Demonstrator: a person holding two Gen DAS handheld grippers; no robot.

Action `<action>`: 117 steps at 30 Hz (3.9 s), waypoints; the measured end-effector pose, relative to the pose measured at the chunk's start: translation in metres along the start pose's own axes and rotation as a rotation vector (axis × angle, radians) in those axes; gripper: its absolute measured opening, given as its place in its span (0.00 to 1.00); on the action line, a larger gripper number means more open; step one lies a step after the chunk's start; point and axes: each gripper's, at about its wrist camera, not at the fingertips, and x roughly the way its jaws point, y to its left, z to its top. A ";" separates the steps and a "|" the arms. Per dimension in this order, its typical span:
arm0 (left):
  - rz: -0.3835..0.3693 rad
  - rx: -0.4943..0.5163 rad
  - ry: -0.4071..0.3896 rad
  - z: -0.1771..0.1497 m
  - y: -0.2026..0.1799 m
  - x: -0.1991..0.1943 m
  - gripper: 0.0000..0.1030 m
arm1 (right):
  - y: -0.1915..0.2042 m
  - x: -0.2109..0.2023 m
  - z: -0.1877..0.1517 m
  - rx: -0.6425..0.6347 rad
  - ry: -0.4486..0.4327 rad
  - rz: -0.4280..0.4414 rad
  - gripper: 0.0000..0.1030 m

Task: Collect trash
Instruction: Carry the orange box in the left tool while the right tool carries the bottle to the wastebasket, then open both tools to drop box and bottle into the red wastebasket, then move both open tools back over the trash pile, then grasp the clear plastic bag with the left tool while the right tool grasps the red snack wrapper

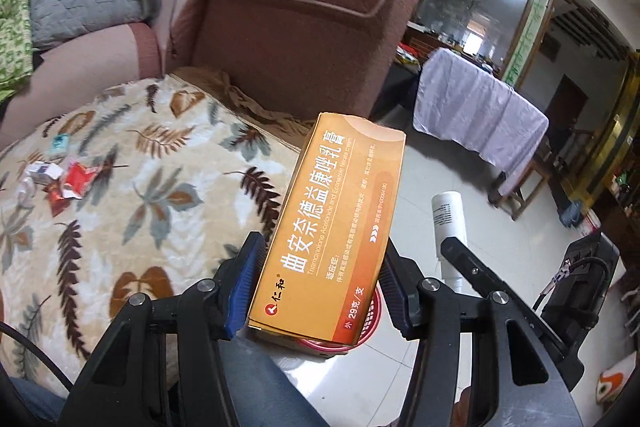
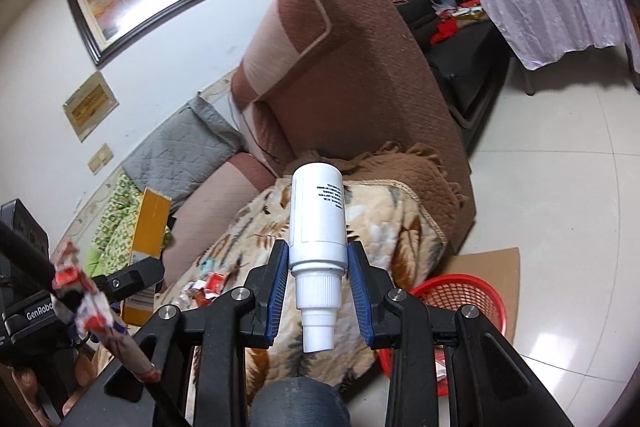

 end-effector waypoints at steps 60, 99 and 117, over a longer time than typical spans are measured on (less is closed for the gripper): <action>-0.063 -0.052 0.234 -0.023 0.045 0.115 0.65 | -0.036 0.058 -0.010 0.119 0.092 -0.061 0.63; 0.434 -0.575 -0.002 0.074 0.494 0.005 0.79 | 0.236 0.451 -0.088 0.091 0.545 0.360 0.66; 0.517 -0.621 0.167 0.047 0.562 0.079 0.81 | 0.213 0.522 -0.145 0.124 0.706 0.304 0.38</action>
